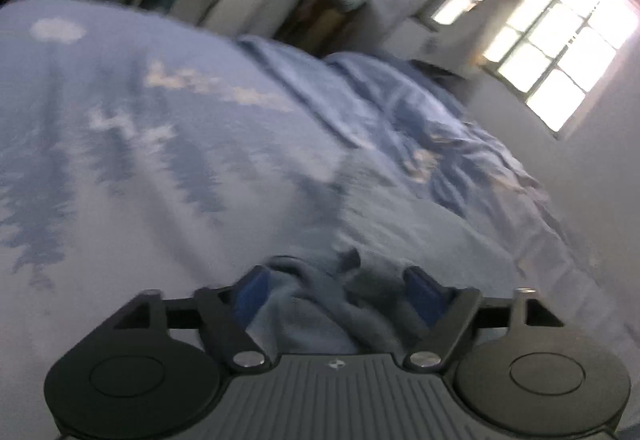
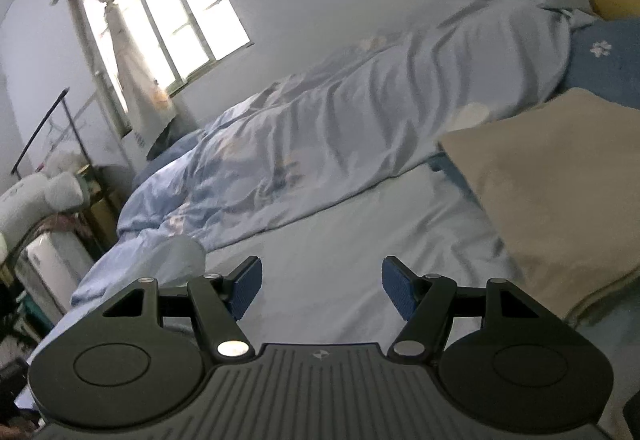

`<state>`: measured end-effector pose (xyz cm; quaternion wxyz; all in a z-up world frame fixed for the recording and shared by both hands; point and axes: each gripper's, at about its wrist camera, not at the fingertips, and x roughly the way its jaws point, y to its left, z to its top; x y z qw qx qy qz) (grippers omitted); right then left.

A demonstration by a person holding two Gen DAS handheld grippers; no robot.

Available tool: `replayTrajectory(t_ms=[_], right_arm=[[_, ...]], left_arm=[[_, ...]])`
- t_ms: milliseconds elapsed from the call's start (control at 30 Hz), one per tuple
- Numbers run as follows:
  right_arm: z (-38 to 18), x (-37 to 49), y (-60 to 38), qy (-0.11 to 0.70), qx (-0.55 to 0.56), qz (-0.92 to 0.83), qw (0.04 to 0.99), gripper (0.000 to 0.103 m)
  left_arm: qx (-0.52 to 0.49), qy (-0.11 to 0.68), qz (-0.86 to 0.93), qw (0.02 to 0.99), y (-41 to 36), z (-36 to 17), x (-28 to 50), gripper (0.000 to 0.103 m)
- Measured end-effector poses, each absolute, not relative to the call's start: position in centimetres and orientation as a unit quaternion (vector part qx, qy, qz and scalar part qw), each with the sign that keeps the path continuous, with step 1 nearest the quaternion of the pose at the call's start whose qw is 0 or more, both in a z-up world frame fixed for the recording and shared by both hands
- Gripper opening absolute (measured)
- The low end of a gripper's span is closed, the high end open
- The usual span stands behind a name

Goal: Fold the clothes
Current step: 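Lower the left tool onto the trousers and open it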

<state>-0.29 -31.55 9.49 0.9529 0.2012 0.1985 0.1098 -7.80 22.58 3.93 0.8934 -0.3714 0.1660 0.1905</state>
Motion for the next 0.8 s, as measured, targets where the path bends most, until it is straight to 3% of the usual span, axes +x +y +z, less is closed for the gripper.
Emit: replayTrajectory(t_ms=[133, 367, 733, 800], right_arm=[[9.4, -0.8, -29.8, 0.194, 0.168, 0.144, 0.956, 0.069], [8.5, -2.9, -25.2, 0.198, 0.092, 0.193, 0.957, 0.069], [9.5, -8.4, -17.1, 0.19, 0.011, 0.251, 0.949, 0.069], [9.9, -9.2, -14.8, 0.186, -0.01, 0.27, 0.945, 0.069]], left_arm=[[-0.384, 0.187, 0.186, 0.885, 23.9, 3.6, -8.0, 0.085], [-0.459, 0.22, 0.128, 0.851, 26.8, 1.3, -7.6, 0.103], [-0.47, 0.265, 0.045, 0.841, 28.6, 1.0, -3.2, 0.103], [-0.476, 0.271, 0.041, 0.836, 28.9, 1.0, -2.4, 0.097]])
